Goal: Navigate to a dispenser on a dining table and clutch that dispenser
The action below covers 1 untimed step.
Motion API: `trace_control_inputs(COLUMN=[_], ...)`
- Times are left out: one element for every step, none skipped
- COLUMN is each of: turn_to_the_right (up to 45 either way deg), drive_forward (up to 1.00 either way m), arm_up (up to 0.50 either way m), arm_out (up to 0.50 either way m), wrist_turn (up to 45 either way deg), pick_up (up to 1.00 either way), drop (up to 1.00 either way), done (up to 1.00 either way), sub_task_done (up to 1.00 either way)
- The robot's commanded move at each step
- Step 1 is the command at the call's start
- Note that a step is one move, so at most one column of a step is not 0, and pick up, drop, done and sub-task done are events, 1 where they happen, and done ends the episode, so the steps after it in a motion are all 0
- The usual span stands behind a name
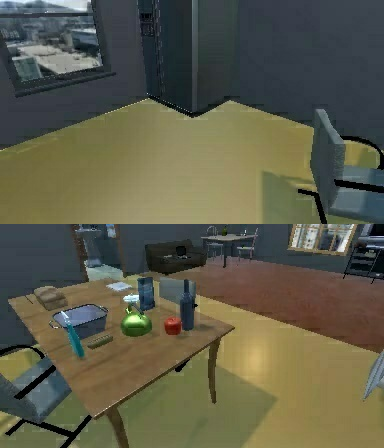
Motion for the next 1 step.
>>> trace_control_inputs(turn_to_the_right=[6.0], drive_forward=[0.00], arm_up=[0.00], arm_out=[0.00], wrist_turn=[0.0], pick_up=[0.00], drop=[0.00], done=[0.00], sub_task_done=[0.00])
